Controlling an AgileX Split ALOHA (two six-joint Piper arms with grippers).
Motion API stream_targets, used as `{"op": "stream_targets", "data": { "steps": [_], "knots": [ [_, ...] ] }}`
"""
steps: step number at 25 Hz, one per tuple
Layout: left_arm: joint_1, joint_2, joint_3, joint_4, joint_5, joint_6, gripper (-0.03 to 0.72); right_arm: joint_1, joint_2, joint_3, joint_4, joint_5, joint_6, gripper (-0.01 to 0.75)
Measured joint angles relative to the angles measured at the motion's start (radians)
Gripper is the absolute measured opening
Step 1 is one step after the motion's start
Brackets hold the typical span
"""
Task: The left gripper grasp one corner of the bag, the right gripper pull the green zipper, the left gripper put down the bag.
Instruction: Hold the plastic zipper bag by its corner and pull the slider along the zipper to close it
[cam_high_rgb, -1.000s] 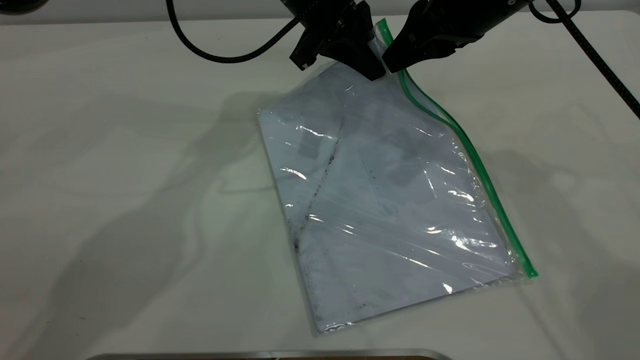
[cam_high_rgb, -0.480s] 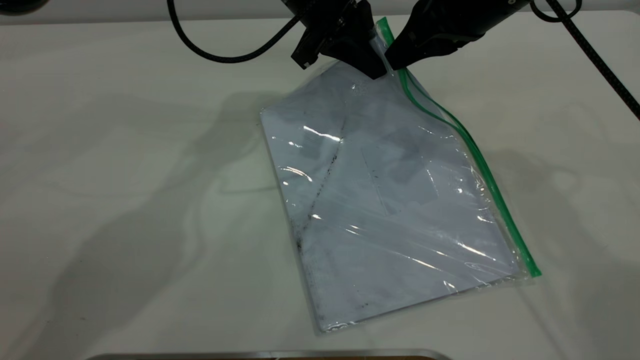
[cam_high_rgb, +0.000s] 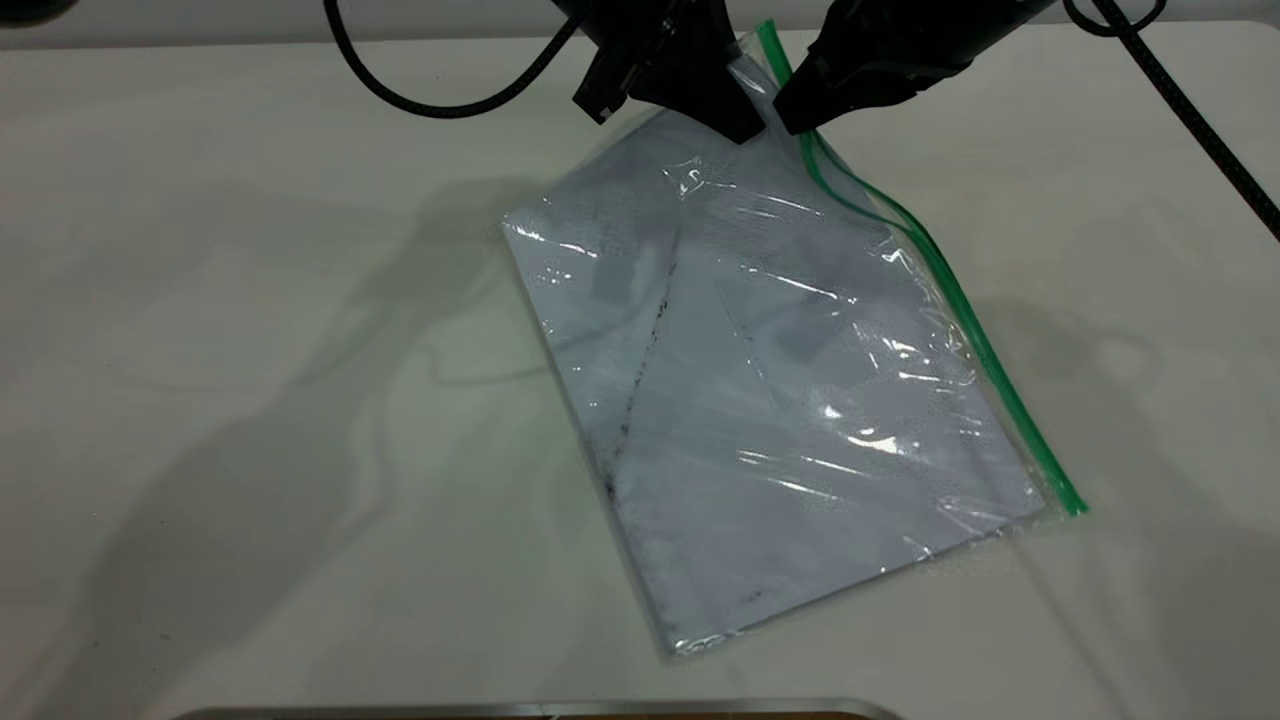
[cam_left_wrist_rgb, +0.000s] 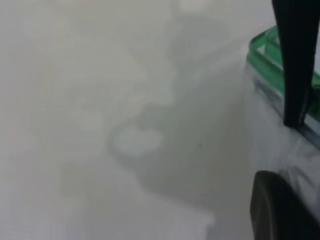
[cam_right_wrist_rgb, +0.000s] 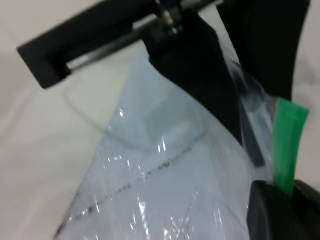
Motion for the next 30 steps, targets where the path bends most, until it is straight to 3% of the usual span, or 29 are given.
{"op": "stream_targets", "data": {
  "steps": [15,23,30],
  "knots": [
    [0.072,0.004,0.0,-0.064,0.001,-0.087,0.053,0.004,-0.001,-0.007,-0.465,-0.016,0.388,0.037],
    [0.128,0.004,0.0,-0.032,0.001,-0.176,0.053,0.004,-0.001,-0.006,-0.647,0.133,0.579,0.037],
    [0.131,0.002,0.0,0.154,0.001,-0.297,0.053,0.004,0.0,-0.006,-0.787,0.337,0.739,0.037]
  ]
}}
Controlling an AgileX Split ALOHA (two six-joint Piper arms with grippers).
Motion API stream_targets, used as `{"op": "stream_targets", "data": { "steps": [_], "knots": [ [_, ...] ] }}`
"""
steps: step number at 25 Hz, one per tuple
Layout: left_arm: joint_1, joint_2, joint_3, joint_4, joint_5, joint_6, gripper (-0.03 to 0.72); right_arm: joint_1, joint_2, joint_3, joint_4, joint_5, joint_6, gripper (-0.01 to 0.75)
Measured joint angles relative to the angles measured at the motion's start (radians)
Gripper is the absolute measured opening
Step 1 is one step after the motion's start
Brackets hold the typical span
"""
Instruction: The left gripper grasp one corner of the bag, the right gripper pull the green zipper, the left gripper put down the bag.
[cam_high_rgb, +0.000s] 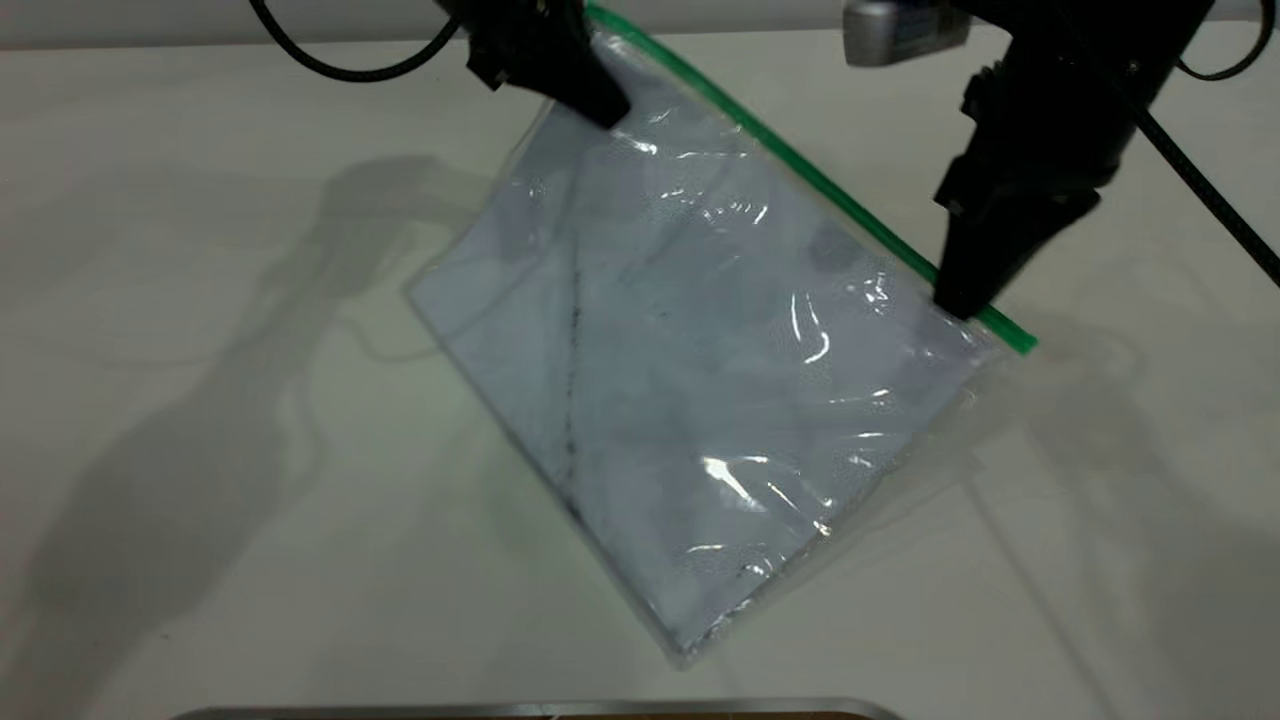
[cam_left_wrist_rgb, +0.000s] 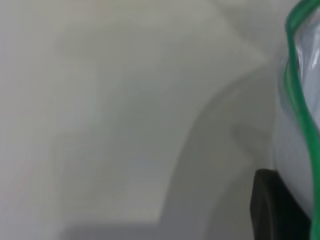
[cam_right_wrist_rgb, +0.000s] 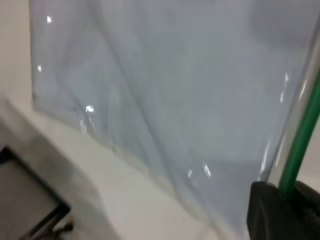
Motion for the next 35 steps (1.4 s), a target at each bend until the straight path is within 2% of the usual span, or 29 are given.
{"op": "stream_targets", "data": {
  "steps": [6,11,14,16,18,23,26,30,35],
  "knots": [
    [-0.004,-0.001,0.0,0.048,0.0,-0.055,0.053,0.0,0.0,0.0,-0.063,0.057,0.077,0.037],
    [-0.012,-0.001,0.0,0.055,0.0,-0.06,0.053,0.0,0.0,0.0,-0.069,0.043,0.098,0.041],
    [-0.019,-0.001,0.0,0.071,0.0,-0.067,0.074,0.0,0.0,0.0,-0.081,0.011,0.129,0.072],
    [-0.027,-0.001,0.0,0.089,0.0,-0.075,0.118,0.0,0.0,0.0,-0.095,0.01,0.136,0.122],
    [-0.033,-0.001,0.0,0.105,0.0,-0.091,0.202,-0.001,0.0,0.001,-0.1,0.009,0.142,0.212],
    [-0.044,-0.002,-0.001,0.111,0.0,-0.159,0.508,-0.001,0.0,0.001,-0.129,-0.028,0.146,0.454],
    [-0.048,-0.013,-0.003,0.15,-0.038,-0.228,0.633,-0.001,0.0,0.001,-0.155,-0.086,0.159,0.534],
    [-0.05,-0.052,-0.056,0.302,-0.077,-0.406,0.682,-0.002,-0.019,-0.018,-0.175,-0.132,0.187,0.56],
    [-0.051,-0.116,-0.191,0.434,0.0,-0.612,0.679,-0.003,-0.138,-0.109,-0.194,-0.131,0.211,0.563]
  ]
}}
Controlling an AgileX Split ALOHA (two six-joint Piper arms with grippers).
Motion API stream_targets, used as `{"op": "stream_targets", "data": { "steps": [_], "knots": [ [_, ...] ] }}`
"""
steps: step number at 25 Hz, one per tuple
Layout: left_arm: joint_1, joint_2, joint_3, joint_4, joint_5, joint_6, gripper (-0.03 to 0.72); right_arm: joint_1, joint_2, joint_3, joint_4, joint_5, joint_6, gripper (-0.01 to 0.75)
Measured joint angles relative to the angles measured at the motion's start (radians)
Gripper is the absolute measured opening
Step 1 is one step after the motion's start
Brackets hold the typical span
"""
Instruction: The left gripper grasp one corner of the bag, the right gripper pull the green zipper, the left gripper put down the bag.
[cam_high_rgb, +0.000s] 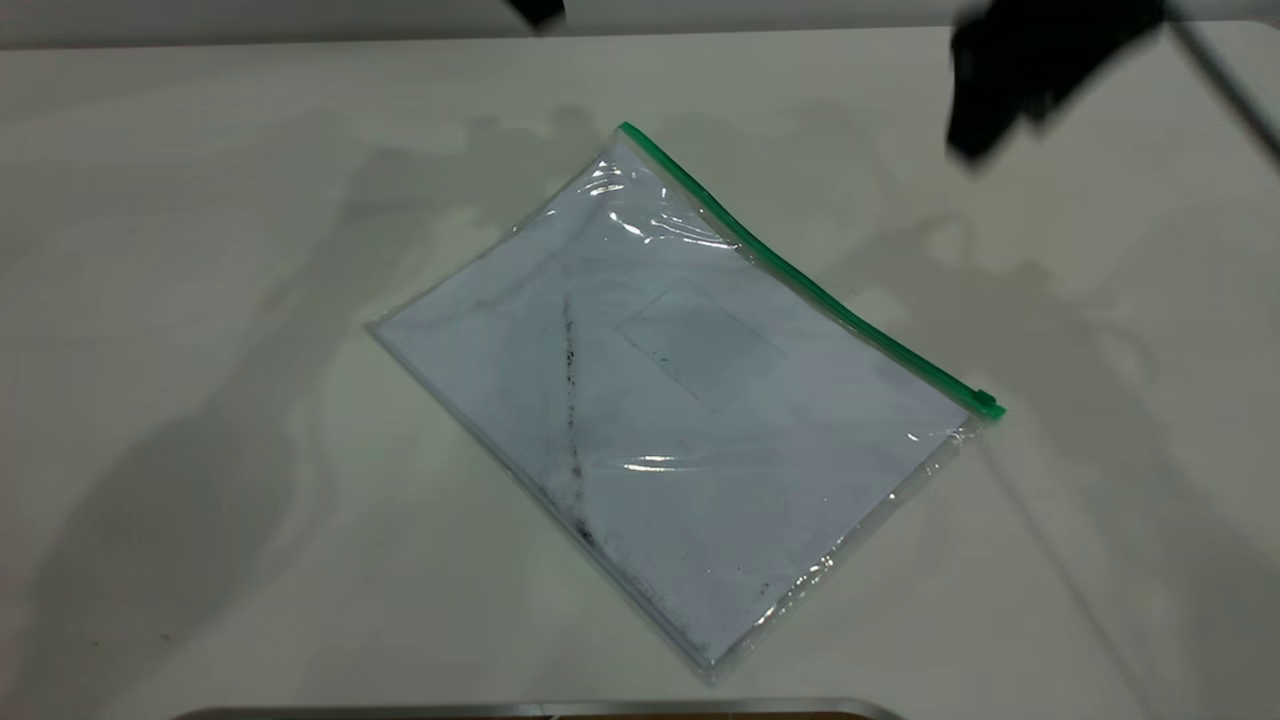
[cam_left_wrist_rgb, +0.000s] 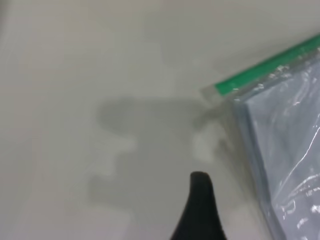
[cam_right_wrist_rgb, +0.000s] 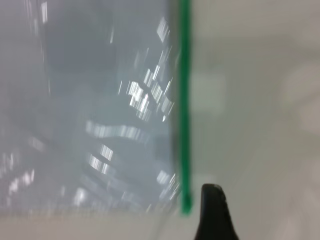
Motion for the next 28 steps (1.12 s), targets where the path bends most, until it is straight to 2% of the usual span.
{"op": "stream_targets", "data": {
  "steps": [9,16,21,28],
  "knots": [
    [0.0,-0.139,-0.214,0.162,0.0,-0.372,0.635,0.0,-0.385,-0.08,-0.009,0.042,0.064,0.563],
    [0.0,-0.284,-0.221,0.383,0.0,-0.62,0.587,0.0,-0.659,-0.08,-0.033,0.213,0.142,0.563],
    [0.0,-0.421,-0.123,0.431,0.0,-0.7,0.582,0.0,-0.798,-0.08,-0.09,0.295,0.214,0.563],
    [0.0,-0.646,0.143,0.465,0.0,-0.722,0.582,0.0,-0.995,-0.034,-0.109,0.38,0.239,0.563]
  ]
}}
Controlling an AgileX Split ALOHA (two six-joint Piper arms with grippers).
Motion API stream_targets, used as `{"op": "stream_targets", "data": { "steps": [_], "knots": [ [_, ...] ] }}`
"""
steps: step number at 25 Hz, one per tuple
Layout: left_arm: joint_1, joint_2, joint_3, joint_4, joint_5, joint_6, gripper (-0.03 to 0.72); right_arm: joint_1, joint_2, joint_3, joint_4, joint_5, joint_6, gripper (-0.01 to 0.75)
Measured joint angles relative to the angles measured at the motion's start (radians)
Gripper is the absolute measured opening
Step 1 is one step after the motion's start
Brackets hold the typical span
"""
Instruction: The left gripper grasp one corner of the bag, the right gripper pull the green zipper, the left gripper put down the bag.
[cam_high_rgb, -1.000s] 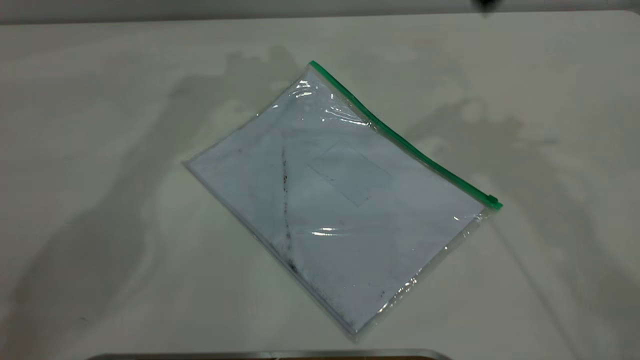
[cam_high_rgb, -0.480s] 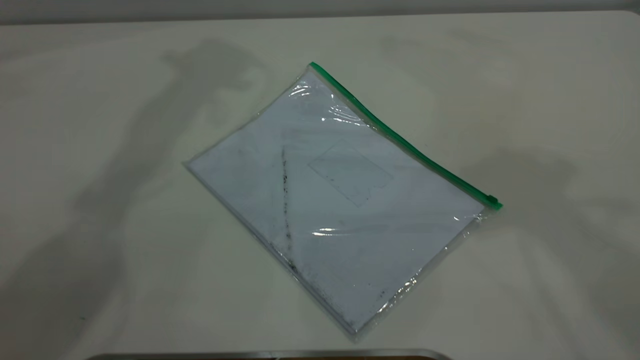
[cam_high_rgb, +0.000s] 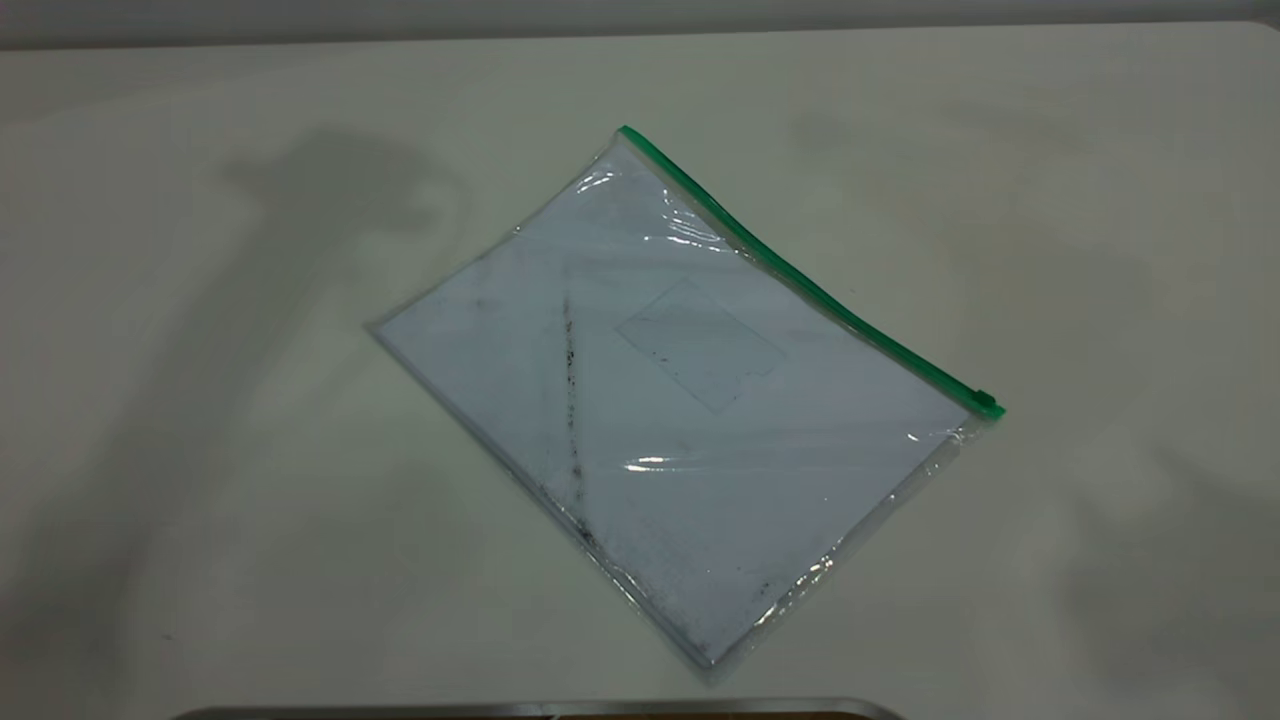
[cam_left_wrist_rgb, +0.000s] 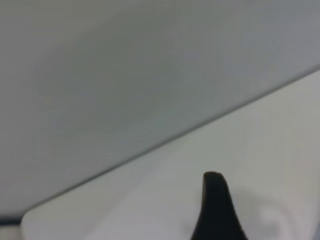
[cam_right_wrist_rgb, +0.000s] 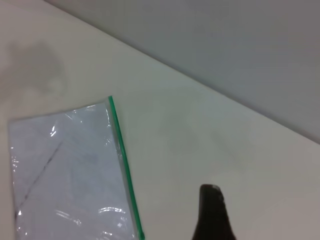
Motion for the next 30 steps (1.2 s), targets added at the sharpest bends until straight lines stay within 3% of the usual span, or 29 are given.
{"op": "stream_targets", "data": {
  "steps": [14,23,30],
  "knots": [
    [0.0,-0.564,0.602,0.065,0.0,-0.215,0.58,0.0,-0.543,0.488,0.021,0.039,0.018,0.563],
    [0.0,-0.934,1.034,0.065,0.0,-0.281,0.58,0.0,-0.933,0.717,0.082,0.094,0.023,0.563],
    [0.0,-1.217,1.337,0.057,0.0,-0.298,0.58,0.0,-1.008,0.814,0.09,0.1,0.023,0.563]
  ]
}}
